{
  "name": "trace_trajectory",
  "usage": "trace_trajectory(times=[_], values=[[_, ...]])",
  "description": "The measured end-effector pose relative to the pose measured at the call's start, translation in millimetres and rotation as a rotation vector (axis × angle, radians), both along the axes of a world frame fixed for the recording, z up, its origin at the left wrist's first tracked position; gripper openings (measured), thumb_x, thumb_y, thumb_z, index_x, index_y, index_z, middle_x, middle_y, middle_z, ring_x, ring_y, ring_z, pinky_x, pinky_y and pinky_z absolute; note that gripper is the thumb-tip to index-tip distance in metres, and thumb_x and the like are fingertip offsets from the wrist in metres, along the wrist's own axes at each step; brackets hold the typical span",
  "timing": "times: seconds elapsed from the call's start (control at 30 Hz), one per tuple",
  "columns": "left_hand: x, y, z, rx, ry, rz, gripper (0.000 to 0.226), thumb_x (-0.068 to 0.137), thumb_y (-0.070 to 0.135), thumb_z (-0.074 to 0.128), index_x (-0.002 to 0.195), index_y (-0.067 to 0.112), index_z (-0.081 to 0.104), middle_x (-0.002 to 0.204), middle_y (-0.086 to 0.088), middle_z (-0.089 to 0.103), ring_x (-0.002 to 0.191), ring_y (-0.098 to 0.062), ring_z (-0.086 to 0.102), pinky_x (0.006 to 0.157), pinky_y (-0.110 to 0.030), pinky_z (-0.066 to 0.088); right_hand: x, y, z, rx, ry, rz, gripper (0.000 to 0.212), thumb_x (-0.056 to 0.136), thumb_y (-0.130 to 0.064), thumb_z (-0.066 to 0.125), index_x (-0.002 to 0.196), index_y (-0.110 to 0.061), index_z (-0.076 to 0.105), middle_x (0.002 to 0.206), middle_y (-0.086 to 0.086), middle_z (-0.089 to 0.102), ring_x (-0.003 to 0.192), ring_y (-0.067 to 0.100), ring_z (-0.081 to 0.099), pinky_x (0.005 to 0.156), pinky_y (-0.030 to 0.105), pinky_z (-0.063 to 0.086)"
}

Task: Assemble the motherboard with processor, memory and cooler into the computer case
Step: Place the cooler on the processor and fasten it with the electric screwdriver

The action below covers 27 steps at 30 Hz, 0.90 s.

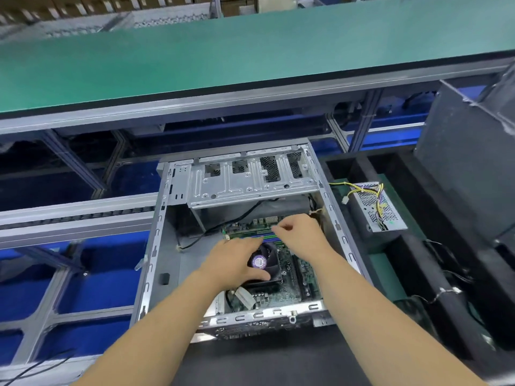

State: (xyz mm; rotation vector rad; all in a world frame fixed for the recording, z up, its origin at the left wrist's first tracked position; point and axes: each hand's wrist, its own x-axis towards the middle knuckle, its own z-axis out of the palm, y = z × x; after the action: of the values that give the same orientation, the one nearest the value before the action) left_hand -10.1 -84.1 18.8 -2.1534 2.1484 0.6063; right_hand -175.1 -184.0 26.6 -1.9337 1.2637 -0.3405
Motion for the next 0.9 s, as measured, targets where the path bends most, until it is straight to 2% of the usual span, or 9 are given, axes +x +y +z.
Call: trace_trajectory(times=[0.07,0.2,0.27,0.33,0.43,0.63,0.73,0.8,0.9], values=[[-0.7,-2.0,-1.9,-0.019,0.007,0.003,0.071,0.079,0.068,0.064,0.137,0.03,0.046,0.134,0.01,0.059,0.12,-0.019,0.055,0.097,-0.038,0.041,4.7,2.7,2.1,0.005,-0.036,0.085,0.023,0.092,-0.04,0.069,0.098,-0.019,0.078,0.094,-0.006,0.072,0.086,0.008,0.061,0.079,0.026,0.046],[1.4,-1.4,-7.3,-0.047,0.069,-0.01,0.069,0.08,0.068,0.064,0.139,0.039,0.044,0.144,0.02,0.049,0.131,-0.012,0.047,0.109,-0.041,0.035,15.8,8.6,-0.3,0.012,0.056,0.269,0.042,0.092,-0.043,0.07,0.128,-0.021,0.068,0.13,0.0,0.063,0.121,0.018,0.055,0.102,0.032,0.043],[2.9,0.4,-10.5,-0.049,0.069,-0.01,0.072,0.08,0.068,0.064,0.141,0.039,0.04,0.147,0.017,0.046,0.135,-0.012,0.042,0.112,-0.042,0.031,17.2,8.8,-3.2,-0.002,0.078,0.265,0.039,0.092,-0.041,0.07,0.126,-0.023,0.069,0.13,0.002,0.063,0.123,0.022,0.053,0.105,0.039,0.043],[4.7,1.5,-12.2,-0.054,0.054,-0.008,0.073,0.079,0.069,0.063,0.14,0.034,0.041,0.145,0.013,0.048,0.136,-0.014,0.041,0.113,-0.041,0.03,14.5,10.3,-5.8,0.019,0.086,0.286,0.036,0.09,-0.033,0.073,0.125,-0.026,0.069,0.125,-0.001,0.067,0.12,0.021,0.057,0.101,0.037,0.046],[6.8,0.9,-11.8,-0.031,0.021,-0.007,0.081,0.076,0.073,0.062,0.14,0.028,0.042,0.145,0.01,0.048,0.14,-0.015,0.034,0.118,-0.042,0.022,10.8,14.4,-8.8,0.003,0.181,0.35,0.057,0.087,-0.024,0.077,0.139,-0.036,0.056,0.134,-0.007,0.064,0.122,0.019,0.057,0.098,0.031,0.046],[2.0,9.2,0.4,-0.044,-0.025,0.017,0.093,0.078,0.074,0.06,0.149,0.021,0.031,0.151,0.003,0.042,0.14,-0.02,0.033,0.118,-0.041,0.023,15.0,20.1,3.8,-0.028,0.348,0.361,0.069,0.089,-0.031,0.073,0.15,-0.035,0.042,0.141,0.001,0.057,0.127,0.027,0.053,0.101,0.046,0.05],[0.7,17.4,20.2,-0.167,0.008,0.011,0.064,0.084,0.055,0.059,0.136,0.02,0.045,0.135,0.0,0.054,0.128,-0.023,0.047,0.108,-0.04,0.035,20.2,41.1,29.6,-0.197,0.37,0.309,0.055,0.091,-0.028,0.067,0.144,-0.029,0.051,0.133,0.008,0.057,0.124,0.031,0.049,0.1,0.047,0.047],[4.1,27.8,44.4,-0.303,-0.01,0.0,0.032,0.083,0.036,0.055,0.111,0.02,0.056,0.107,-0.001,0.065,0.104,-0.026,0.06,0.087,-0.038,0.046,36.8,67.8,51.0,-0.27,0.173,0.221,0.048,0.09,-0.014,0.057,0.136,-0.023,0.058,0.127,0.008,0.059,0.121,0.031,0.051,0.102,0.048,0.046],[25.0,59.7,80.6,-0.534,-0.26,0.045,0.026,0.079,0.017,0.053,0.102,0.012,0.063,0.093,-0.008,0.066,0.086,-0.03,0.062,0.069,-0.036,0.042,80.1,115.2,80.1,-0.368,-0.05,0.198,0.051,0.087,0.0,0.046,0.134,-0.016,0.06,0.125,0.009,0.061,0.12,0.031,0.052,0.104,0.048,0.043]])
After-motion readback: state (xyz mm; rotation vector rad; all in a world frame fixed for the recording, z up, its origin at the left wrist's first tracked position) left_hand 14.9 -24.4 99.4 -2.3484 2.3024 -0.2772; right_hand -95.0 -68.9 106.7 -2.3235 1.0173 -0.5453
